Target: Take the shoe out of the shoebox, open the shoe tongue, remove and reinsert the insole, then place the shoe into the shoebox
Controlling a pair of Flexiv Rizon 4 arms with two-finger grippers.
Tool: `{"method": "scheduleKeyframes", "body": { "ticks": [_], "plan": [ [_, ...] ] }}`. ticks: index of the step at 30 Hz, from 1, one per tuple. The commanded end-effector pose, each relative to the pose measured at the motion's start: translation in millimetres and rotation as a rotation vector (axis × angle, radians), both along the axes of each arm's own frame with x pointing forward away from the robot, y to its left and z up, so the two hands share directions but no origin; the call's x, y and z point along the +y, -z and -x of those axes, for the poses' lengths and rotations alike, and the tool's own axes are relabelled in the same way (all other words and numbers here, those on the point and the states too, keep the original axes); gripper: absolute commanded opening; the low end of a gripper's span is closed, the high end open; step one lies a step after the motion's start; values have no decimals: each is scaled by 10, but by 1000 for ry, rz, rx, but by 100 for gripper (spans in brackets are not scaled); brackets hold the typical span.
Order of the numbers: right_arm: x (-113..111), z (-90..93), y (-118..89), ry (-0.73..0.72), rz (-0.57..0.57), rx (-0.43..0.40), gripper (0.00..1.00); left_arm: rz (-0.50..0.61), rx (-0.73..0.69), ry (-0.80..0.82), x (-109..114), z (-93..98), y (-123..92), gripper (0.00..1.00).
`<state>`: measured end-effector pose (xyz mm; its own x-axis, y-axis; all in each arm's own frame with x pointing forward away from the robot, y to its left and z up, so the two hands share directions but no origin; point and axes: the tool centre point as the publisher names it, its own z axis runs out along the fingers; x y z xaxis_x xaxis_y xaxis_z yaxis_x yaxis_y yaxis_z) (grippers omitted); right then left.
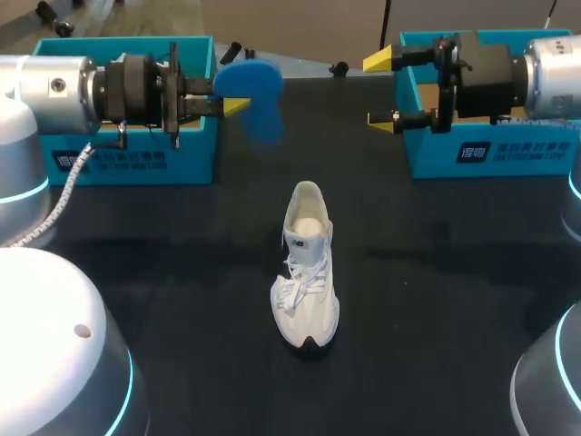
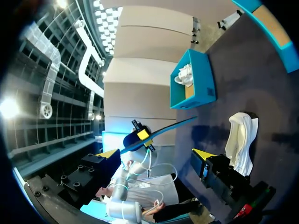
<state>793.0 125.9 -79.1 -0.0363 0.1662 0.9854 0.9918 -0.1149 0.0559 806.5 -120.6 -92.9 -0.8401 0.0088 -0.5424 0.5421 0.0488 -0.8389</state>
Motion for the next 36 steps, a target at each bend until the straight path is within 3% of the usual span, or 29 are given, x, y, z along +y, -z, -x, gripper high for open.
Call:
{"method": "scheduleKeyframes", "body": {
  "ticks": [1,5,15,36],
  "plan": [
    [15,-1,3,2,0,1,100,-88,561,22,-2,-34,-32,0],
    [15,-1,3,2,0,1,100,-29,783,59,8,-40,-49,0],
    [15,-1,3,2,0,1,100,-19,1112,97,-26,-39,41,0],
    [15,-1,3,2,0,1,100,-30,1110,100,-33,-42,53,0]
  ]
}}
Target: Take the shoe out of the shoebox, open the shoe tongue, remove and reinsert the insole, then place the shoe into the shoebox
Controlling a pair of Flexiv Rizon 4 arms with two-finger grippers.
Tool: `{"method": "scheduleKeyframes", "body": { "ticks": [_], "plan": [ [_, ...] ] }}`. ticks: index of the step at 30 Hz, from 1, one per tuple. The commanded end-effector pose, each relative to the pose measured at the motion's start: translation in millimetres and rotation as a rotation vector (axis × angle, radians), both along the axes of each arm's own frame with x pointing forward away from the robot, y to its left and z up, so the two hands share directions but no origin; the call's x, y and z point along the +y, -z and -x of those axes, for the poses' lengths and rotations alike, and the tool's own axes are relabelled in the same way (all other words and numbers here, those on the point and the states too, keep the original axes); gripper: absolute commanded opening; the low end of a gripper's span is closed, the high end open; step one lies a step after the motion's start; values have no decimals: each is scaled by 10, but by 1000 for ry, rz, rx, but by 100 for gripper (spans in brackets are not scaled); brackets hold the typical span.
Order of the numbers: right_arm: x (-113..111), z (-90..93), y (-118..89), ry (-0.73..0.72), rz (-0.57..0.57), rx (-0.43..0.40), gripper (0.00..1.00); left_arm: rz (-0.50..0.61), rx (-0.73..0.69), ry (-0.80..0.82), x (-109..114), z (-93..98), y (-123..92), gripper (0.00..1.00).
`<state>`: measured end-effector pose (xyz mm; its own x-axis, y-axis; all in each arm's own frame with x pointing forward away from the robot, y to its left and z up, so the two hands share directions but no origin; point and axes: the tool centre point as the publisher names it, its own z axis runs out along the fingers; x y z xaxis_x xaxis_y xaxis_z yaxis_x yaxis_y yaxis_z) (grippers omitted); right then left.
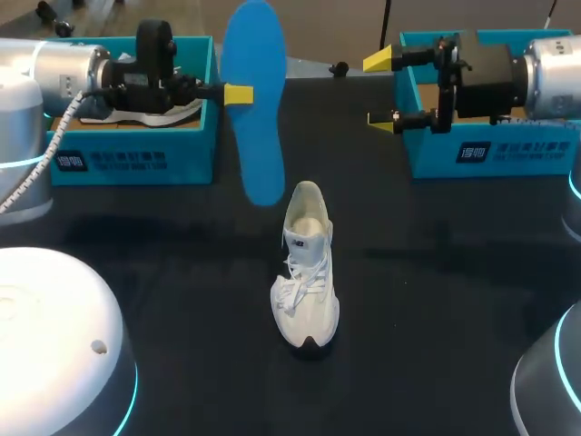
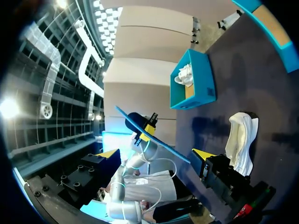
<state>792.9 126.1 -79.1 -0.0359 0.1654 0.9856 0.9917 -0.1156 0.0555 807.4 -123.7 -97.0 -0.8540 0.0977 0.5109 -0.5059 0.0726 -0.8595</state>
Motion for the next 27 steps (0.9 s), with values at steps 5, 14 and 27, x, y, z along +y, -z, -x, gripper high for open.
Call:
{"method": "scheduleKeyframes", "body": {
  "ticks": [5,14,27],
  "plan": [
    [13,-1,4,2,1,1,100,1,0,7,-2,-33,12,0],
    [13,-1,4,2,1,1,100,52,236,75,5,-171,142,0],
    [15,16,-70,14,48,11,100,5,596,132,-200,-177,224,0]
  ]
}}
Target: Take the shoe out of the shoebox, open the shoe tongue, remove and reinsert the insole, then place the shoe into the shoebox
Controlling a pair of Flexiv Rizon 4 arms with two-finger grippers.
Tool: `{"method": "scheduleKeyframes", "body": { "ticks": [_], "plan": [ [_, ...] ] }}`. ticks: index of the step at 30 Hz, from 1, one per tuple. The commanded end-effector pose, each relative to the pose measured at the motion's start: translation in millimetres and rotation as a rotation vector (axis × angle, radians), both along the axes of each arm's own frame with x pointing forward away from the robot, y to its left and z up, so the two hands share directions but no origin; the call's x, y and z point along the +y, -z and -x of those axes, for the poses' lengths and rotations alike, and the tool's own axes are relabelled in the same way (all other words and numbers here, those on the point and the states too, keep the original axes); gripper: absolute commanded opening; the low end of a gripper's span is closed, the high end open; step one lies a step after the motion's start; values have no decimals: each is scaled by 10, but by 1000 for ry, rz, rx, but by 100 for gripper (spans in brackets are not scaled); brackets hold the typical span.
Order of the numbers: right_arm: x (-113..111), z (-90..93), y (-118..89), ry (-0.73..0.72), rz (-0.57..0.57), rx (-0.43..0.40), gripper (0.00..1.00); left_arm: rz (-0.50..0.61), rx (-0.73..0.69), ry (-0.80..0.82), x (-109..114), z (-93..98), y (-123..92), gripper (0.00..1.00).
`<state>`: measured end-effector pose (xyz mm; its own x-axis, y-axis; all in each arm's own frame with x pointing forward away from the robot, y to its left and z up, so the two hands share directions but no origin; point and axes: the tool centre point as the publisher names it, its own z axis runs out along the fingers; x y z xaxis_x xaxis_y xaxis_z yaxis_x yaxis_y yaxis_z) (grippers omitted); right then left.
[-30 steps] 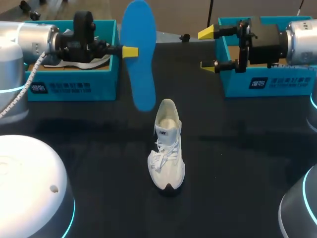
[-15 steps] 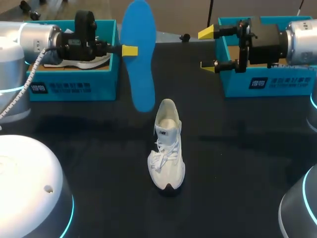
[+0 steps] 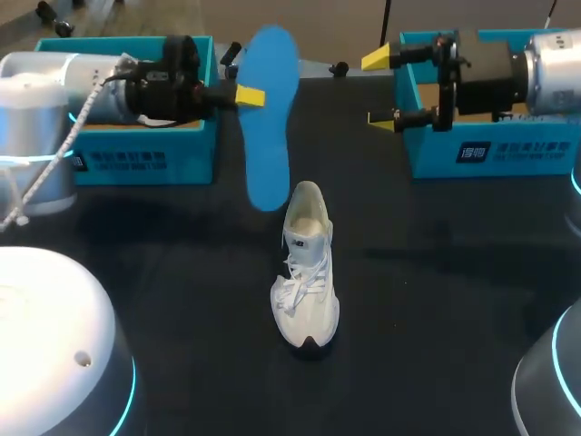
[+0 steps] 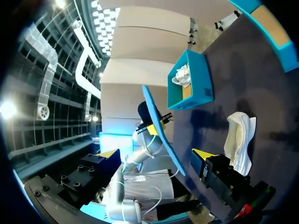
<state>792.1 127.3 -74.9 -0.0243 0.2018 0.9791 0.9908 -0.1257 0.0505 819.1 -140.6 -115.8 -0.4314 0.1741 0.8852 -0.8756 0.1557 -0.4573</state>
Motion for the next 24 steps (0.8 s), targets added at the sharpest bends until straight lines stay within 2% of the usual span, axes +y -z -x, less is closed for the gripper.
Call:
{"method": "scheduleKeyframes", "body": {
  "ticks": [1,7,8,14,24],
  "plan": [
    [1,9,-29,4,14,0,100,10,44,13,-33,-60,38,0],
    [-20,17,-34,15,45,6,100,7,133,9,-40,-75,85,0],
    [-24,15,-69,21,76,7,100,4,199,22,-65,-83,140,0],
    [10,27,-203,36,188,-3,100,-6,333,37,-152,-108,307,0],
    [80,111,-374,87,394,1,100,-29,363,44,-246,-157,347,0]
  ]
}}
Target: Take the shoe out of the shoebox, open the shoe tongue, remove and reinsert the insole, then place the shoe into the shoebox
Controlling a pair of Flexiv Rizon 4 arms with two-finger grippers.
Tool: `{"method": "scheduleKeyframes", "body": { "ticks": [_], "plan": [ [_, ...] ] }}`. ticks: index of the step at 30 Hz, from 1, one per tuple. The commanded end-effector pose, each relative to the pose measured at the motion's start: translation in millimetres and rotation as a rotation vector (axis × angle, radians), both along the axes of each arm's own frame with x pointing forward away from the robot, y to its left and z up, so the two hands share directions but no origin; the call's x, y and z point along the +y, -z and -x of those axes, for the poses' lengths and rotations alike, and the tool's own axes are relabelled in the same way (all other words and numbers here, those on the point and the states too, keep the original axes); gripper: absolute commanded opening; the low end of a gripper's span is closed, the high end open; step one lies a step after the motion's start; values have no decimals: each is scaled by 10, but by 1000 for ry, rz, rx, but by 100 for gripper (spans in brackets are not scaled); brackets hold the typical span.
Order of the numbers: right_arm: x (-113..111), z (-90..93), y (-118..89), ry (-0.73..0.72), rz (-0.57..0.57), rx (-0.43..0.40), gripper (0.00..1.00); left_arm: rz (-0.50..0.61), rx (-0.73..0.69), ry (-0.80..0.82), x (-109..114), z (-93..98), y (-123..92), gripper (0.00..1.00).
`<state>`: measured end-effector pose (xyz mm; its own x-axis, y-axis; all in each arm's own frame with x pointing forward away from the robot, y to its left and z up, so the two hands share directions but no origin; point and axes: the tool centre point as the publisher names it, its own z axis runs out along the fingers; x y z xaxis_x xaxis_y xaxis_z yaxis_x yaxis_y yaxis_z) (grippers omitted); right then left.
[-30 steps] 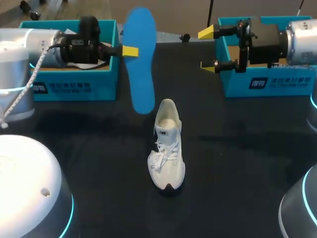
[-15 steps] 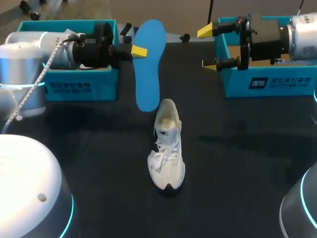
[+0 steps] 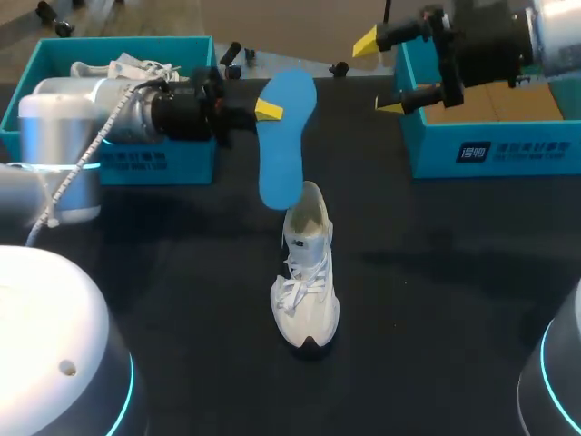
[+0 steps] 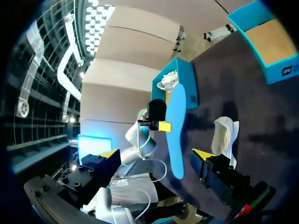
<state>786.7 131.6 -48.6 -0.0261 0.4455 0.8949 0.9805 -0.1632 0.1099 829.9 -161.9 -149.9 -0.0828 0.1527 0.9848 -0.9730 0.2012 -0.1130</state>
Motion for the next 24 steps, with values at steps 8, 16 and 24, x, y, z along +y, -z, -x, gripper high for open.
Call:
{"method": "scheduleKeyframes", "body": {
  "ticks": [8,16,24],
  "plan": [
    [172,21,-220,60,303,52,100,19,27,13,-104,-122,9,0],
    [405,-59,-319,104,491,118,100,21,26,21,-184,-137,11,0],
    [595,-87,-453,147,683,150,100,22,26,20,-185,-136,10,0]
  ]
}}
